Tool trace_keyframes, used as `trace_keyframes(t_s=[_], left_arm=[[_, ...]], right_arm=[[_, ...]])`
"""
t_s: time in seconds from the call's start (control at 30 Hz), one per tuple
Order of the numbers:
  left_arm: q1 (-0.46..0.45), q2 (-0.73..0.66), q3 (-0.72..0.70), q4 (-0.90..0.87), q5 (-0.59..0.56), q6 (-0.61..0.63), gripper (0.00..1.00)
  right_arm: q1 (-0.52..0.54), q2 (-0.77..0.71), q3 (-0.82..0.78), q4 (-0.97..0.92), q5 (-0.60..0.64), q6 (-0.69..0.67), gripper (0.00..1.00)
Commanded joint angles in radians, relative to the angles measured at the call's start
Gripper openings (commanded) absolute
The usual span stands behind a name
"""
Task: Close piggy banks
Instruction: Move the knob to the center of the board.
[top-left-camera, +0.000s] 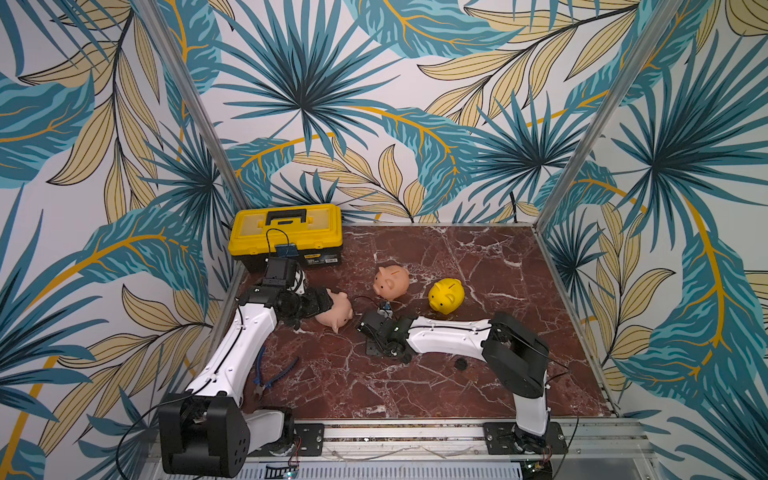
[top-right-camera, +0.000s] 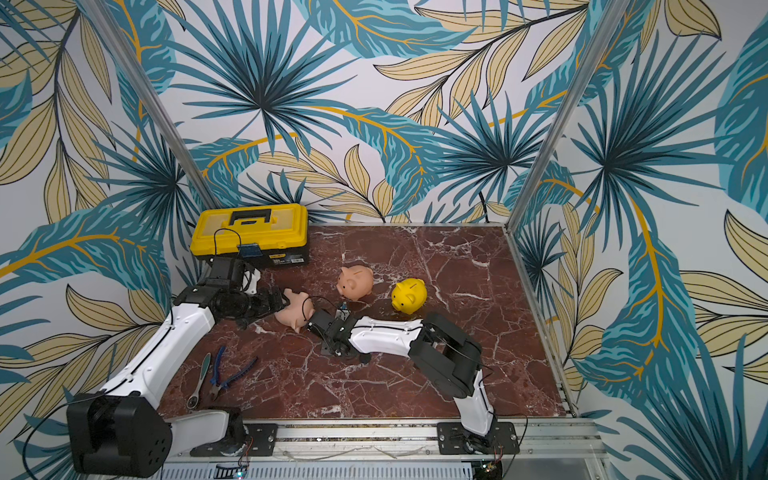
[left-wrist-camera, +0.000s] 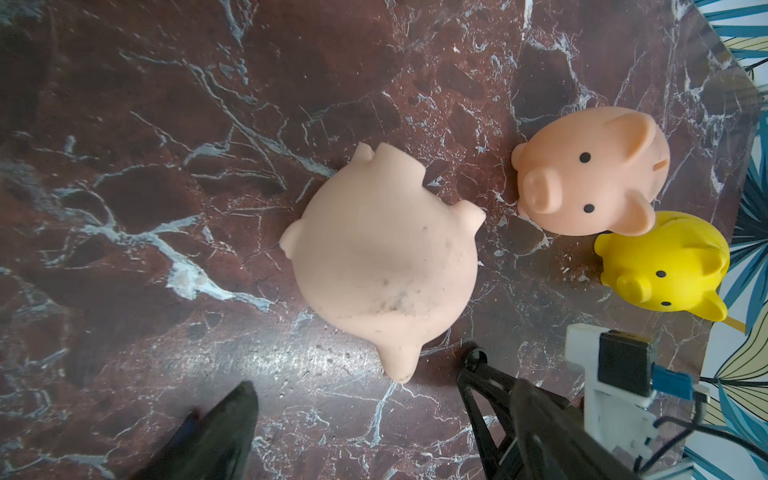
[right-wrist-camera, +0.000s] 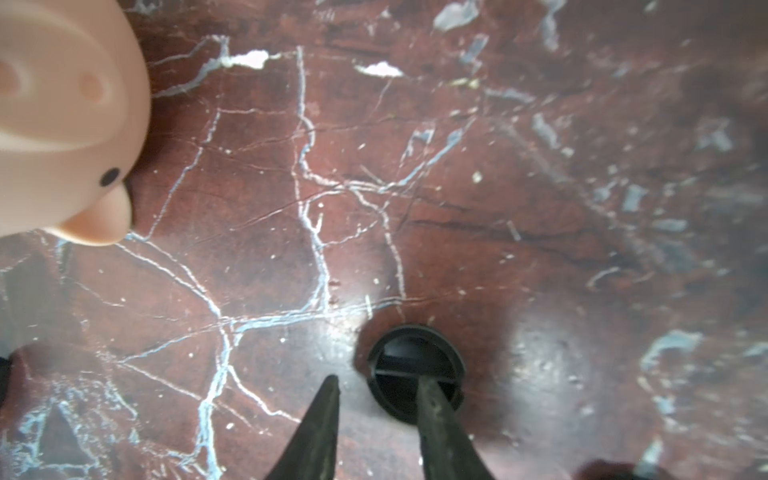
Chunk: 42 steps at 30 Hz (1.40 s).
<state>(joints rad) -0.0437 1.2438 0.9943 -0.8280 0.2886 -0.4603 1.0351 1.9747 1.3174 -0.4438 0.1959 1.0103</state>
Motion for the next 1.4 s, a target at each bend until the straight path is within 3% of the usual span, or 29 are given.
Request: trace_keyframes(t_s=[0.0, 0.5, 0.87, 1.37], left_arm=[[0.013, -0.010, -0.023, -0.005, 0.000, 0.015, 0.96], [0.012, -0.006, -0.027, -0.005, -0.017, 0.022, 0.96], [0.012, 0.000, -0.027, -0.005, -0.020, 0.017, 0.96], [0.013, 0.008, -0.020, -0.005, -0.031, 0.017, 0.96]], right_arm=[[-0.012, -0.042, -0.024, -0.053, 0.023, 0.001, 0.37], [-0.047, -0.038, -0.002, -0.073, -0.027, 0.027, 0.40], [-0.044, -0.028, 0.020, -0.079, -0.079, 0.093, 0.28], [-0.047, 0.036, 0.037, -0.095, -0.084, 0.132, 0.26]])
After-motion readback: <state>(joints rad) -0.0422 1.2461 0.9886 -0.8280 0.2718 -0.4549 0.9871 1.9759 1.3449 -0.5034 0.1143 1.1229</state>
